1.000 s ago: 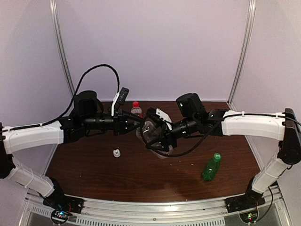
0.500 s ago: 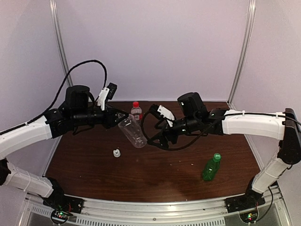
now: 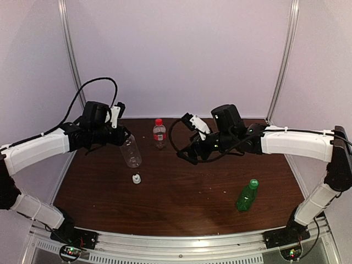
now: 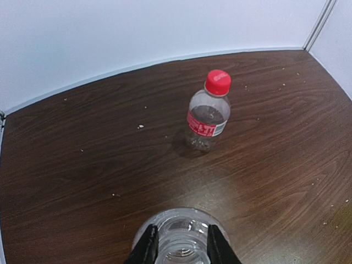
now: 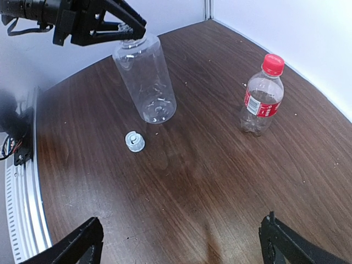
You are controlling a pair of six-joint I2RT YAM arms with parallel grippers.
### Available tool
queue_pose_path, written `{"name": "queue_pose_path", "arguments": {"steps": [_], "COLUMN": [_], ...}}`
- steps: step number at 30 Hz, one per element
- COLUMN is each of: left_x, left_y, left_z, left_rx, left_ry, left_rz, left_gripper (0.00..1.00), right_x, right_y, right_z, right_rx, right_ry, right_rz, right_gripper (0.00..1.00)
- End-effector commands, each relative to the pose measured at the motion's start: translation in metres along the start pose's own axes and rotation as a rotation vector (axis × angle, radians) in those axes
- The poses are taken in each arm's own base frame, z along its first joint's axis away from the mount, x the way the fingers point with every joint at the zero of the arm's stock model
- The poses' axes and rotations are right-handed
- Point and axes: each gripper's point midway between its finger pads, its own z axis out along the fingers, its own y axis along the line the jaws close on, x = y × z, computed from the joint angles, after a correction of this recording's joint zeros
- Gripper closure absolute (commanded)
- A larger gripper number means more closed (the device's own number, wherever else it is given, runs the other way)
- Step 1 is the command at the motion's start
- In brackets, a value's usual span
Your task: Unscrew the bottle caps
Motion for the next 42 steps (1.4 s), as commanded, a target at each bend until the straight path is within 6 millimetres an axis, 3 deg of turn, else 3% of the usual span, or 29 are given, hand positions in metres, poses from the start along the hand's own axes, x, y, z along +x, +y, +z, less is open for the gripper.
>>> {"name": "queue_pose_path", "arguments": {"steps": [1,9,17,27,35,42], "left_x": [-0.015,0.003,0.012,0.013,-0.006,-0.023], "left_y": [0.009,0.015,0.015,0.014,0.01,0.008], "left_z": [0.009,0.028,0.036,0.038,0.022,0.001], "left_rx": [-0.05,-0.084,-0.087,-0.083,-0.063,-0.044], "left_ry": [-0.04,0.031,0.063,0.072,0.008,-0.069], "left_rz": [0.017,0.035,0.039,0.035,0.013,-0.006], "left_gripper": [1.0,1.0,0.95,0.62,0.27,0.15], "right_x": [-0.03,-0.046,-0.065,-0.074,-0.087,-0.085], "right_y": [-0.015,-0.035,-0.057,-0.089,-0.102,-0.115], "right_z": [-0.006,0.007,0.034,0.084,0.116,0.144], "right_rx": [0.076,0.152,0.21,0.242,0.254,0.271], "right_ry": [-0.072,-0.103,-0.131,-0.132,-0.159,-0.165], "right_rz": [0.018,0.064,0.075,0.085,0.099,0.113], "right_gripper": [0.01,0.02,0.03,0.07,0.11,0.15]}}
